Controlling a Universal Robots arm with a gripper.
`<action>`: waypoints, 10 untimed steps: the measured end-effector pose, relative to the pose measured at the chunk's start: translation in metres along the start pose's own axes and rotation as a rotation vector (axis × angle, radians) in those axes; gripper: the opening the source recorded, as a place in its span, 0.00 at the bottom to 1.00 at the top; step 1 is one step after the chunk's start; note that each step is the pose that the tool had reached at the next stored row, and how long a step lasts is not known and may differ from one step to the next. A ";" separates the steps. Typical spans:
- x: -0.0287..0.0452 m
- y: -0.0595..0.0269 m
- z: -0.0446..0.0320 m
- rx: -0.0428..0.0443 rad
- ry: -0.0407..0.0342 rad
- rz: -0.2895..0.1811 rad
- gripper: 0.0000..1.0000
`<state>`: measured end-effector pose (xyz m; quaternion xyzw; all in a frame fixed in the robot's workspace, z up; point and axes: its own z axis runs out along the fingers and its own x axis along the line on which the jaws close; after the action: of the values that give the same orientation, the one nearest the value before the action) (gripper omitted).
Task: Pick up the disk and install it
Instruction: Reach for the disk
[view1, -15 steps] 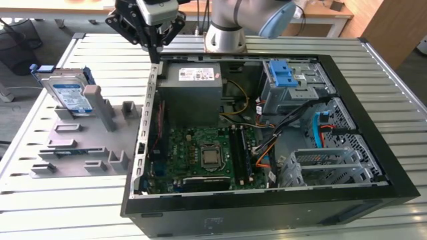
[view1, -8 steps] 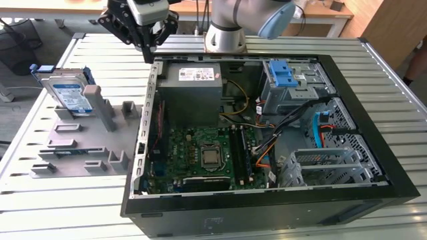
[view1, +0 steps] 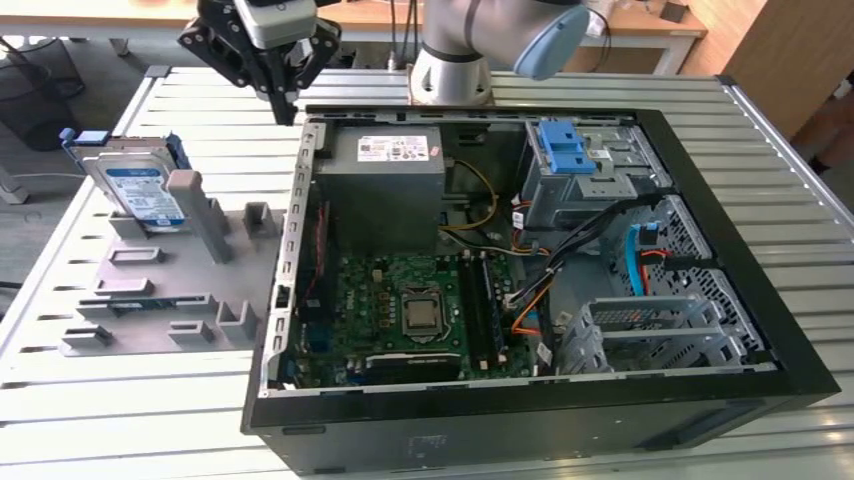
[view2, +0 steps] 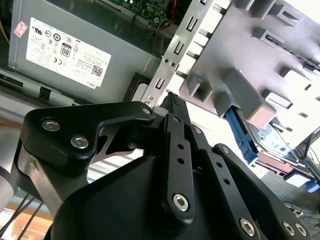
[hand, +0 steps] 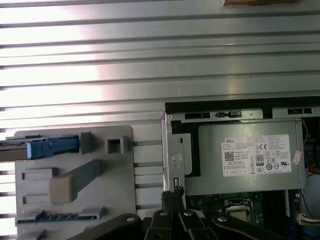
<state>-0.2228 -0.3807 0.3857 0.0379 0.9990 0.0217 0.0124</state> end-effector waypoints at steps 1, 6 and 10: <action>0.0021 0.0011 0.0000 0.0000 0.0000 0.000 0.11; 0.0157 0.0040 0.0001 0.0001 0.0001 0.000 0.11; 0.0273 0.0060 0.0002 0.0002 0.0002 0.000 0.11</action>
<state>-0.2496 -0.3726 0.3851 0.0378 0.9990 0.0216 0.0123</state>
